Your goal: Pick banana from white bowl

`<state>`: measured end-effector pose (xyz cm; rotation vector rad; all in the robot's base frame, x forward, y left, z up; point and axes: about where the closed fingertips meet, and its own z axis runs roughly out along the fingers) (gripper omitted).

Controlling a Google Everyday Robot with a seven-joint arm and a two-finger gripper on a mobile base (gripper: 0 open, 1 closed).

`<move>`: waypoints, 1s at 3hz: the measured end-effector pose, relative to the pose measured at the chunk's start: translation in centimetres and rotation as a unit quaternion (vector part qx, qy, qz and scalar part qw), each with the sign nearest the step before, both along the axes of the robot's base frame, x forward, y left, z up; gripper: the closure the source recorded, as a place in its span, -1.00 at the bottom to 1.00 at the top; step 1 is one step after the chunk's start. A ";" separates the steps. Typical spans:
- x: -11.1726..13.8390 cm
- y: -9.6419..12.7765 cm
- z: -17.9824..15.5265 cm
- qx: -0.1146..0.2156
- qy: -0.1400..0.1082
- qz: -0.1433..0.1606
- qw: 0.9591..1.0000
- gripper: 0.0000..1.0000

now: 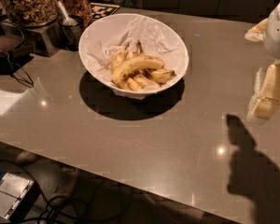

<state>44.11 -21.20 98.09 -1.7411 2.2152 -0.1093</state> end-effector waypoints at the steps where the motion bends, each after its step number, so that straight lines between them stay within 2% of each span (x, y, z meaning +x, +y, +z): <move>1: 0.8 1.4 0.8 -0.019 0.000 0.028 0.999 -1.00; 2: 1.8 3.7 1.6 -0.048 -0.005 0.073 0.996 -1.00; 3: 2.1 4.1 1.8 -0.048 -0.014 0.076 0.996 -1.00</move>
Offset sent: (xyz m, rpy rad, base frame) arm 0.0250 0.0644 0.0220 -0.1874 0.0121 0.2720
